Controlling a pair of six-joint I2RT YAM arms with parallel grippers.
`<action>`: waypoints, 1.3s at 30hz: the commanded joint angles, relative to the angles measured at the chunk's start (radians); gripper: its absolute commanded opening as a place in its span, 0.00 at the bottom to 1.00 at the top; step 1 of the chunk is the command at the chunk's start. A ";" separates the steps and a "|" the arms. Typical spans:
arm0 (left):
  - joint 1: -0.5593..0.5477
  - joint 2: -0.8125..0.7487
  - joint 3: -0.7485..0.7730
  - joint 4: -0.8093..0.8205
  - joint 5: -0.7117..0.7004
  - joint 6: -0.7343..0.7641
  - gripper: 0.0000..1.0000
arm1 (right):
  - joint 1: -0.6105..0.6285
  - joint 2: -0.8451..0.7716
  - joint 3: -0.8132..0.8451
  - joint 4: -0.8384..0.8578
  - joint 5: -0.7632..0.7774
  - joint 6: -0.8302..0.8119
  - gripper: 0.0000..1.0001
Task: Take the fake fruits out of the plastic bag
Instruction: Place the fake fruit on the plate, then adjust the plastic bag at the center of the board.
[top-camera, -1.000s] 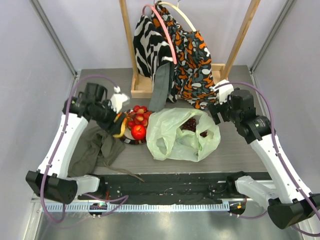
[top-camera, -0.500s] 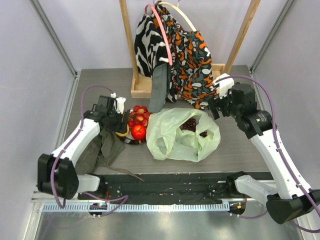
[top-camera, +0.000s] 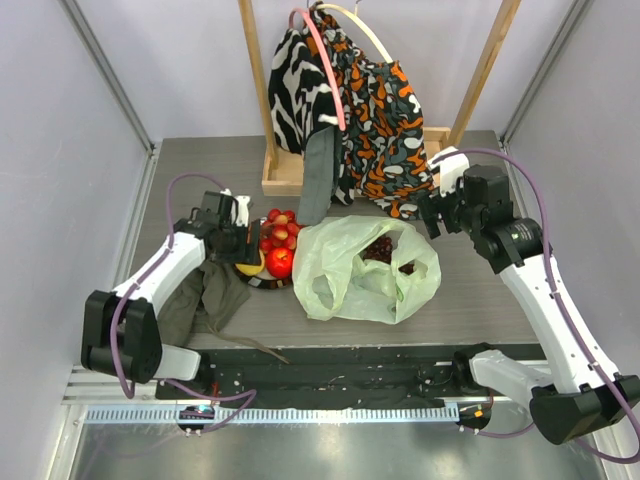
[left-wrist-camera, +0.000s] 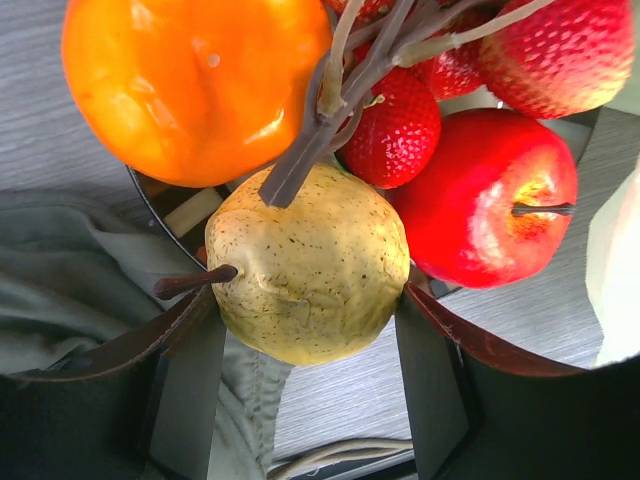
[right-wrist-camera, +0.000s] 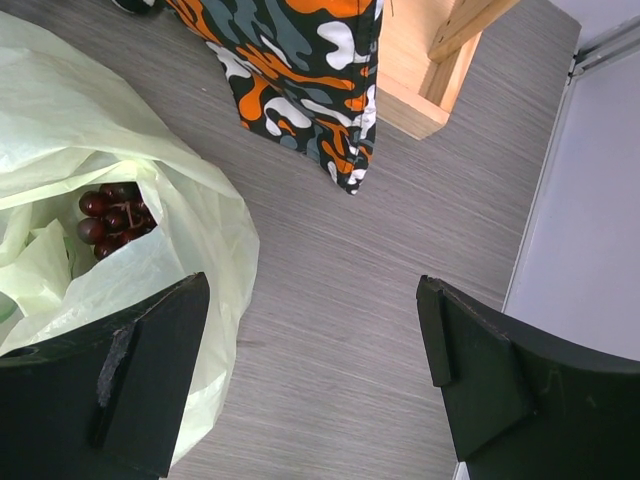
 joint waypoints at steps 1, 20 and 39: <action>0.005 0.028 0.023 0.007 0.007 -0.023 0.60 | -0.003 0.004 0.028 0.045 -0.017 0.011 0.92; 0.054 -0.293 0.239 -0.225 0.114 0.069 1.00 | 0.023 0.105 0.123 -0.113 -0.452 -0.040 0.90; -0.519 -0.125 0.129 -0.017 0.415 0.422 1.00 | 0.219 0.224 -0.064 -0.021 -0.327 0.201 0.80</action>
